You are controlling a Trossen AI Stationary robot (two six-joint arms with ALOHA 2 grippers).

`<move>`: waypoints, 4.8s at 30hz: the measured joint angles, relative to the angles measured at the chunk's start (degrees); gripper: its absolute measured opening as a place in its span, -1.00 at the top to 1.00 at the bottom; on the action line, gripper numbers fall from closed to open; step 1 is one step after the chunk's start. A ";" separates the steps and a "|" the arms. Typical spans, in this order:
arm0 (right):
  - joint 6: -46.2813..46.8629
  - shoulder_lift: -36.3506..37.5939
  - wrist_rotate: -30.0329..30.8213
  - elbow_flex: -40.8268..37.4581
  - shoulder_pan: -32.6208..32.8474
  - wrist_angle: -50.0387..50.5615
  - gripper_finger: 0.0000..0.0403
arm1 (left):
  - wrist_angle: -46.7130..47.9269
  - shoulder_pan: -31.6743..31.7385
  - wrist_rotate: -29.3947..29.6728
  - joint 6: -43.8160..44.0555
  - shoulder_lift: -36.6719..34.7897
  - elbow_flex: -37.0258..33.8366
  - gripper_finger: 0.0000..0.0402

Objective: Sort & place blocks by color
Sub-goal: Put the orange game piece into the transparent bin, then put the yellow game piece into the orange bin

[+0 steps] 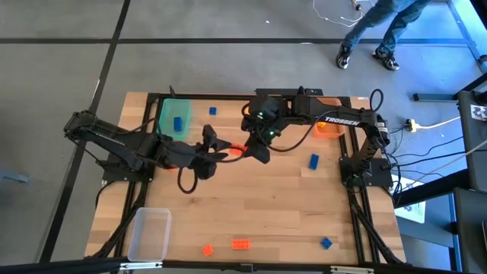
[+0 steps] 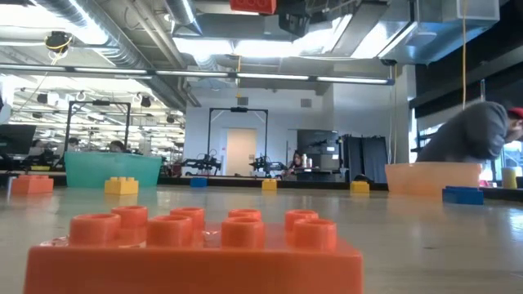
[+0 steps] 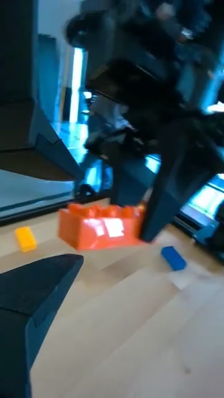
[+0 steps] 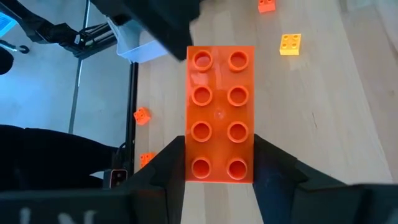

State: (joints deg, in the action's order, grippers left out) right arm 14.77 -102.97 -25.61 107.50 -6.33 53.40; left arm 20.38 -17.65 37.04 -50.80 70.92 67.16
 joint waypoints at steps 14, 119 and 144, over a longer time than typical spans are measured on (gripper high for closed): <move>0.01 -0.01 -1.64 0.00 0.00 -3.02 0.31 | -1.42 1.43 -5.98 -2.87 0.10 0.00 0.03; -30.34 5.63 20.02 0.00 -7.76 5.77 -0.15 | 44.94 -37.57 -49.99 134.37 21.33 -0.02 0.38; -29.24 5.56 20.01 0.00 -8.83 14.53 -0.15 | 51.13 -30.20 -28.26 145.22 2.85 0.07 0.21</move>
State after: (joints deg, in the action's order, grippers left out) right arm -14.47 -97.41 -5.59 107.50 -15.16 67.93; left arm 71.51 -47.85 8.78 94.42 73.77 67.22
